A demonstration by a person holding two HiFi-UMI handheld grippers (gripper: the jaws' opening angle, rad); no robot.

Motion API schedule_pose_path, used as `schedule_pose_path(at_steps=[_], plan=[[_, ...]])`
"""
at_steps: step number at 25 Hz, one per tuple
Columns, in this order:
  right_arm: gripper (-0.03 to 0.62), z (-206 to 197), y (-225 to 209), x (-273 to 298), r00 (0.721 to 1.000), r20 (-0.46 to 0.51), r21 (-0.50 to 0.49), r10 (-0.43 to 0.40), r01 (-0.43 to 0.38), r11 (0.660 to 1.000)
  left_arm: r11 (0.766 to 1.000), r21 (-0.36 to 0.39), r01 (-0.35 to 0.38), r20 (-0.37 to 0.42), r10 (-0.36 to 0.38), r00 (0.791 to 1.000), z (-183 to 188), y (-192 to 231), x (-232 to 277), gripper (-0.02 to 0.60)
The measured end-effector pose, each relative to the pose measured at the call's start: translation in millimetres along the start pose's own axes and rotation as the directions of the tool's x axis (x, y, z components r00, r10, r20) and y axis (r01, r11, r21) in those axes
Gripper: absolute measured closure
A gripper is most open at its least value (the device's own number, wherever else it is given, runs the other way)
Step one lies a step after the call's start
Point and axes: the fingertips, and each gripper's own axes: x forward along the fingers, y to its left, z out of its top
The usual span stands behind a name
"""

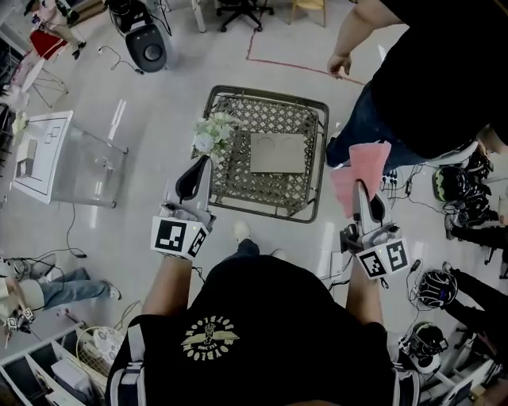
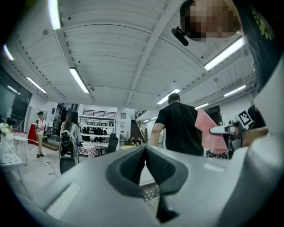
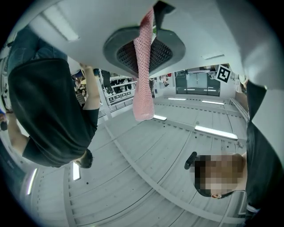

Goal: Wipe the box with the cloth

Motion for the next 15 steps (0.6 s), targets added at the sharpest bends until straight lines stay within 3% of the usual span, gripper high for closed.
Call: schedule_pose_path(at_steps=[15], plan=[[0.577,12,23,85,0.998,0.006,-0.039,-0.061,0.061,0.997,0.995,-0.022,0.097,0.029,-0.096,0.995,-7,77,49,0.581]])
